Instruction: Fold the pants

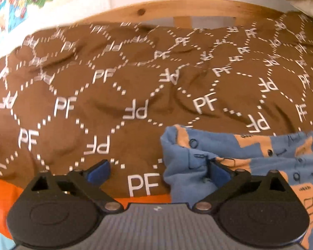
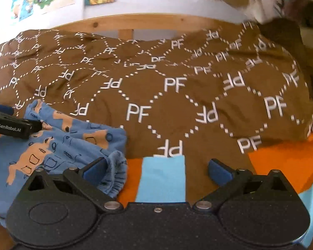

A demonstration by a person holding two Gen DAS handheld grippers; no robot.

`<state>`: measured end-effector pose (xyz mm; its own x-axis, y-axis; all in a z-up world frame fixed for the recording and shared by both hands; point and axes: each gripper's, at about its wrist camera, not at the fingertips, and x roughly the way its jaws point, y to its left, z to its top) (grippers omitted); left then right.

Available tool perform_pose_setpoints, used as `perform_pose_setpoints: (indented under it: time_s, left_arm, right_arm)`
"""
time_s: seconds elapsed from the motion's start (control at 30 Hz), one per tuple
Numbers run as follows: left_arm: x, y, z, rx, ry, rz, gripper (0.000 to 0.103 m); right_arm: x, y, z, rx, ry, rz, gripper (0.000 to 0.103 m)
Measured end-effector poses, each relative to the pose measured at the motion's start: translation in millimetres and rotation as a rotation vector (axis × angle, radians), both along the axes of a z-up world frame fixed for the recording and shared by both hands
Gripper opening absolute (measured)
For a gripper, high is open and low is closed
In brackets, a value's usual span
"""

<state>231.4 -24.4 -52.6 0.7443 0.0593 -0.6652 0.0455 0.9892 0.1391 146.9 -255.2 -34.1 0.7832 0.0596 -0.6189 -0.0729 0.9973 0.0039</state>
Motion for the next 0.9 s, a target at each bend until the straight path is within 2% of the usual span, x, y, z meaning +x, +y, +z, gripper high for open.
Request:
perform_pose_setpoints:
  time_s: [0.1, 0.2, 0.27, 0.37, 0.5, 0.63, 0.77, 0.9]
  left_arm:
    - [-1.1, 8.7, 4.1, -0.063, 0.015, 0.025, 0.103]
    - [-15.5, 11.6, 17.1, -0.109, -0.012, 0.044, 0.101]
    - [-32.0, 15.5, 26.9, -0.163, -0.021, 0.021, 0.101]
    - [-62.3, 19.0, 31.3, -0.222, -0.002, -0.047, 0.103]
    - [-95.5, 18.4, 23.7, -0.196, 0.075, -0.124, 0.103]
    - [-118.3, 19.2, 8.0, -0.136, 0.117, -0.154, 0.103]
    - [-122.7, 31.8, 0.3, -0.217, 0.134, -0.096, 0.103]
    - [-126.6, 30.3, -2.3, -0.206, 0.116, -0.095, 0.103]
  right_arm:
    - [-3.2, 2.1, 3.3, 0.005, -0.006, 0.005, 0.102]
    - [-16.0, 0.9, 15.7, 0.052, -0.033, 0.015, 0.102]
    - [-24.6, -0.5, 24.4, 0.083, -0.041, 0.037, 0.102]
    - [-34.2, -0.2, 30.8, 0.137, 0.011, 0.102, 0.102]
    - [-39.2, 3.6, 31.6, 0.157, 0.119, 0.181, 0.102]
    - [-38.4, 12.1, 22.5, 0.091, 0.21, 0.22, 0.102]
    - [-36.6, 6.6, 11.5, 0.12, 0.252, 0.22, 0.102]
    - [-35.9, 4.4, 10.3, 0.135, 0.259, 0.225, 0.102]
